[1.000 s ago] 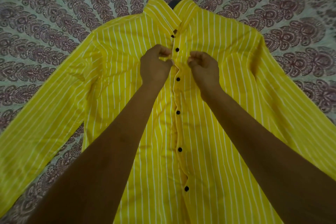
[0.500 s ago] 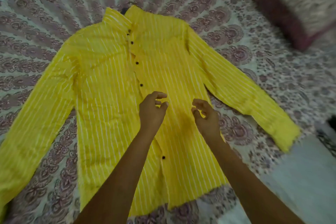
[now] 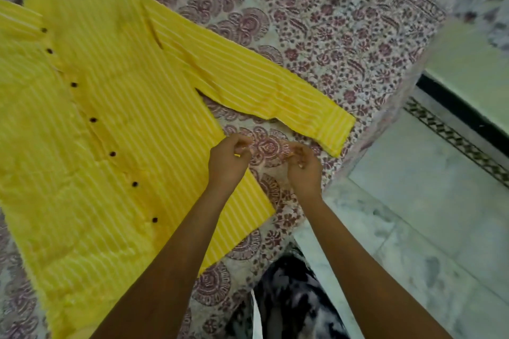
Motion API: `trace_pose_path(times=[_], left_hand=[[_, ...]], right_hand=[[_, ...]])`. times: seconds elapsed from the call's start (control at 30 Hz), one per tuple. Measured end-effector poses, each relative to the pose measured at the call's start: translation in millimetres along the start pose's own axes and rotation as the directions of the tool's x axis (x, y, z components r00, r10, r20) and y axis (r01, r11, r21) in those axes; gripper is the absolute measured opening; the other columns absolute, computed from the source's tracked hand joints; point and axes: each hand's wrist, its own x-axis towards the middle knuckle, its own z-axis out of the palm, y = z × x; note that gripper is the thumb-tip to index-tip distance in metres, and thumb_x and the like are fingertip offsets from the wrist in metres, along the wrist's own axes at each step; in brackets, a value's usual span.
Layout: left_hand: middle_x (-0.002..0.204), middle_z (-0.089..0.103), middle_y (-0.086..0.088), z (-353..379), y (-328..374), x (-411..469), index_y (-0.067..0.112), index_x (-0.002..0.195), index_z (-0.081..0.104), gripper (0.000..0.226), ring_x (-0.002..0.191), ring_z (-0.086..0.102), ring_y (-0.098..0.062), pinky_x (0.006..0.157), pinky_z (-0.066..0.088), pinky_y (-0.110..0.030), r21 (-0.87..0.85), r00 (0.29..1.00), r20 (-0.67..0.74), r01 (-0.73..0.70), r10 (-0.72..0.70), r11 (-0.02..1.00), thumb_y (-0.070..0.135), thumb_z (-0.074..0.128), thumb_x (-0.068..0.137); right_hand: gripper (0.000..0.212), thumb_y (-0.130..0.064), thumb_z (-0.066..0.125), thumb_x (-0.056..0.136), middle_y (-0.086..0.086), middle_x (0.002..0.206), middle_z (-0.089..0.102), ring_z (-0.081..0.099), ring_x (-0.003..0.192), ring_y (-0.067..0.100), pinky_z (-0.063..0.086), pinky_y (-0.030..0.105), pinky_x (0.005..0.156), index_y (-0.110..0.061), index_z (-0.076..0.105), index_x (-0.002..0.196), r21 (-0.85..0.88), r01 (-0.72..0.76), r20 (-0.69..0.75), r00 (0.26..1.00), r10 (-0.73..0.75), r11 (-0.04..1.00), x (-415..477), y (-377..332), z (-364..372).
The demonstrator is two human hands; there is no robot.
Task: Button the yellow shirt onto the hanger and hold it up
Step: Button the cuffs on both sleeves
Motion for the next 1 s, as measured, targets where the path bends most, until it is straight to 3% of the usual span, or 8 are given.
trace_pose_path(times=[0.17, 0.27, 0.4, 0.57, 0.67, 0.73, 0.87, 1.0], left_hand=[[0.108, 0.065, -0.010, 63.3, 37.9, 10.4, 0.011, 0.105, 0.064, 0.017, 0.095, 0.059, -0.024, 0.082, 0.045, -0.031, 0.087, 0.998, 0.061, -0.010, 0.005, 0.996, 0.009, 0.053, 0.092], [0.105, 0.063, -0.008, 101.9, 57.4, 21.1, 0.010, 0.107, 0.062, 0.019, 0.085, 0.057, -0.020, 0.078, 0.046, -0.033, 0.133, 0.986, 0.165, 0.004, -0.026, 0.991, 0.011, 0.049, 0.093], [0.087, 0.054, -0.001, 129.5, 67.2, 33.9, 0.009, 0.117, 0.051, 0.028, 0.071, 0.050, -0.013, 0.068, 0.040, -0.031, 0.060, 0.965, 0.179, 0.184, -0.191, 0.981, 0.019, 0.056, 0.091], [0.091, 0.056, -0.008, 153.7, 73.0, 45.9, 0.017, 0.100, 0.041, 0.029, 0.085, 0.060, -0.031, 0.076, 0.053, -0.042, -0.125, 0.935, 0.080, 0.353, -0.345, 0.927, 0.021, 0.066, 0.085], [0.107, 0.052, -0.011, 160.2, 75.8, 52.4, 0.017, 0.102, 0.042, 0.021, 0.086, 0.060, -0.026, 0.073, 0.057, -0.037, -0.290, 0.932, 0.115, 0.363, -0.345, 0.885, 0.007, 0.056, 0.089], [0.105, 0.051, -0.006, 158.0, 78.0, 54.8, 0.018, 0.106, 0.043, 0.020, 0.079, 0.057, -0.019, 0.063, 0.053, -0.027, -0.434, 0.907, 0.200, 0.421, -0.371, 0.796, 0.004, 0.048, 0.093], [0.103, 0.060, -0.004, 141.0, 72.7, 53.1, 0.019, 0.113, 0.047, 0.024, 0.084, 0.059, -0.018, 0.070, 0.050, -0.030, -0.646, 0.843, 0.412, 0.538, -0.347, 0.541, 0.004, 0.038, 0.096], [0.094, 0.060, -0.004, 123.8, 67.6, 45.5, 0.017, 0.113, 0.049, 0.024, 0.076, 0.059, -0.016, 0.062, 0.051, -0.025, -0.442, 0.801, 0.477, 0.574, -0.361, 0.690, 0.004, 0.039, 0.096]], right_hand=[[0.023, -0.005, 0.046, 0.092, 0.012, 0.106, 0.058, 0.052, 0.080, 0.019, 0.044, 0.029, 0.071, -0.008, 0.059, 0.111, -0.062, -0.014, -0.011, 1.000, 0.013, 0.998, 30.7, 17.9, -54.7], [0.027, -0.003, 0.044, 0.090, 0.015, 0.118, 0.055, 0.057, 0.090, 0.030, 0.038, 0.023, 0.068, -0.005, 0.058, 0.113, -0.114, -0.065, -0.015, 0.998, 0.063, 0.991, 51.0, 33.2, -83.7], [0.027, -0.005, 0.050, 0.086, 0.020, 0.112, 0.059, 0.057, 0.100, 0.034, 0.043, 0.033, 0.077, 0.001, 0.056, 0.112, -0.132, -0.156, 0.070, 0.984, 0.166, 0.979, 70.2, 44.7, -91.5], [0.040, -0.015, 0.053, 0.090, 0.009, 0.109, 0.056, 0.055, 0.078, 0.017, 0.041, 0.023, 0.059, -0.007, 0.043, 0.128, 0.109, -0.379, 0.135, 0.922, 0.364, 0.919, 81.3, 42.4, -88.7], [0.015, -0.023, 0.053, 0.090, 0.006, 0.094, 0.060, 0.057, 0.080, 0.020, 0.045, 0.030, 0.069, -0.013, 0.057, 0.101, 0.273, -0.449, 0.174, 0.893, 0.415, 0.851, 85.6, 42.6, -86.1], [0.016, -0.031, 0.054, 0.091, 0.005, 0.087, 0.058, 0.056, 0.077, 0.018, 0.042, 0.029, 0.068, -0.015, 0.055, 0.089, 0.353, -0.482, 0.229, 0.876, 0.425, 0.802, 87.0, 42.0, -85.3], [0.039, -0.033, 0.060, 0.088, 0.005, 0.104, 0.059, 0.061, 0.082, 0.016, 0.047, 0.026, 0.060, -0.012, 0.047, 0.118, 0.489, -0.526, 0.328, 0.850, 0.412, 0.696, 88.5, 32.5, -83.2], [0.032, -0.006, 0.055, 0.089, 0.004, 0.110, 0.060, 0.060, 0.096, 0.018, 0.055, 0.033, 0.076, -0.016, 0.048, 0.119, 0.547, -0.383, 0.227, 0.924, 0.308, 0.745, 88.2, 17.3, -84.4]])
